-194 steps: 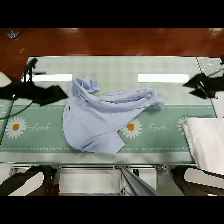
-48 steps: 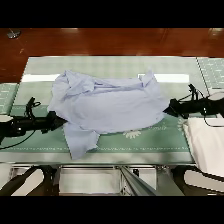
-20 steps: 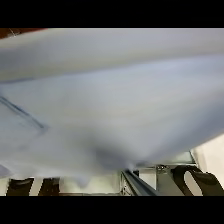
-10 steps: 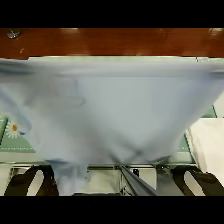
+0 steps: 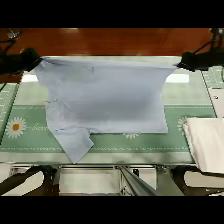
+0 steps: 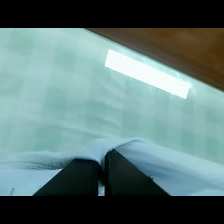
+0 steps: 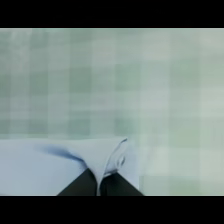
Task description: Fold the shirts.
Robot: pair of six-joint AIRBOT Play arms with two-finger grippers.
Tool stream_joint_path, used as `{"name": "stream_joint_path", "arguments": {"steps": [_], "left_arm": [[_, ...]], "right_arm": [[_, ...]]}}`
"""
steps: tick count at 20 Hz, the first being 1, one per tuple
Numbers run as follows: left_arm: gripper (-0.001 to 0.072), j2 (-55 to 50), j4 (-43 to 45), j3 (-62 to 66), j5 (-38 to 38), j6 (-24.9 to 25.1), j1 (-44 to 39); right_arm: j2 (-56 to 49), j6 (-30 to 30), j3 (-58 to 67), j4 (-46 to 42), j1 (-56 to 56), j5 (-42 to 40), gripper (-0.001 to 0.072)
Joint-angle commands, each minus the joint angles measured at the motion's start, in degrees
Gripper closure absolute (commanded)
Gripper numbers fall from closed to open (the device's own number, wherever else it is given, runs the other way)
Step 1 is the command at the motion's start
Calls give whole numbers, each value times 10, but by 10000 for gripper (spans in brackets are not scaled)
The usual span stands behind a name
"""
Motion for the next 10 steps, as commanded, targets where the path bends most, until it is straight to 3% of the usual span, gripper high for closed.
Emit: {"name": "stream_joint_path", "arguments": {"steps": [1,3,5,8,10], "left_arm": [[680,-105,-7,19,112,-64,-37],[680,-134,-7,20,117,-102,-39],[680,-144,-6,20,87,-94,-37],[680,-137,0,20,1,-20,-16],[680,-137,17,20,-88,-3,10]], "right_arm": [[-146,2,93,83,0,-12,675],[-173,0,109,104,3,-1,675],[-176,-13,109,102,5,18,675],[-174,-31,109,103,-7,87,675],[-175,-32,106,91,-12,144,675]]}}
